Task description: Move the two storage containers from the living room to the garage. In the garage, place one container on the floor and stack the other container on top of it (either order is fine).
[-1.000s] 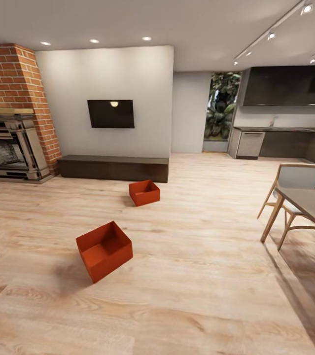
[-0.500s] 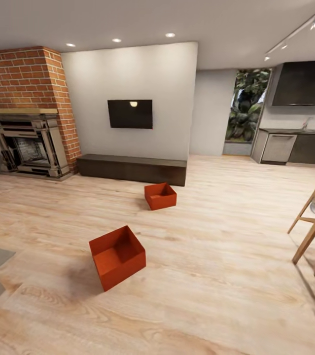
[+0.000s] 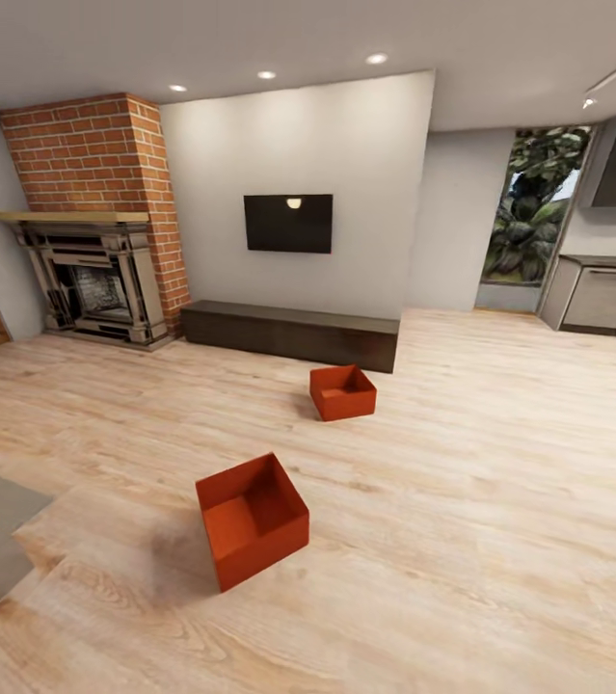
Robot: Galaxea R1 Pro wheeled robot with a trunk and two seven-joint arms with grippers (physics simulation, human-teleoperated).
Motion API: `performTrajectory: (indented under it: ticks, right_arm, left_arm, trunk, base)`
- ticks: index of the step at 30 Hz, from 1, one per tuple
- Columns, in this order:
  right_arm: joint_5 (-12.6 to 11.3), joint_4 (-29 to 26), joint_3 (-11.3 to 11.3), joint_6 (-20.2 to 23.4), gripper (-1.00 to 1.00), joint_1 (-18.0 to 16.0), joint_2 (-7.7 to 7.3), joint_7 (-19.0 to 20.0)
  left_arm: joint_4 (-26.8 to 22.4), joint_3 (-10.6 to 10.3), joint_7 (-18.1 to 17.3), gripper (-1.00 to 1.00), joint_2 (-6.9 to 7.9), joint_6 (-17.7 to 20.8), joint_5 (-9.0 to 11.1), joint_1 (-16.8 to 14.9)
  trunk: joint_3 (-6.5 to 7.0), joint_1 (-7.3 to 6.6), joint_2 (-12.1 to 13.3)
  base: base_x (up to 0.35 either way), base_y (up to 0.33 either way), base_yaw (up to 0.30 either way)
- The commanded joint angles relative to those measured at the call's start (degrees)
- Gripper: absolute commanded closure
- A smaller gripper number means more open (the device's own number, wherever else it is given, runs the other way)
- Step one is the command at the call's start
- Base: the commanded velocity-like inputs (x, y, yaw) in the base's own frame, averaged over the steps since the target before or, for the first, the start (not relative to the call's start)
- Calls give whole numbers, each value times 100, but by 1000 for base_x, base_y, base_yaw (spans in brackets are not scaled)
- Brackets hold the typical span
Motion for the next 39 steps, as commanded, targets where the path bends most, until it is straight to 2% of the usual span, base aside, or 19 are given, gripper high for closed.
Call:
performTrajectory:
  ticks: [1,39]
  right_arm:
    - [-60,10,36,-24,-100,-4,-1,30]
    - [-60,10,35,-23,-100,-4,5,32]
  left_arm:
    - [3,-1,-5,-100,0,-17,12,-3]
    - [3,-1,-5,-100,12,-76,8,-3]
  trunk:
    - [-5,3,-2]
    - [-5,3,-2]
  base:
    - [322,0,12]
    - [317,0,6]
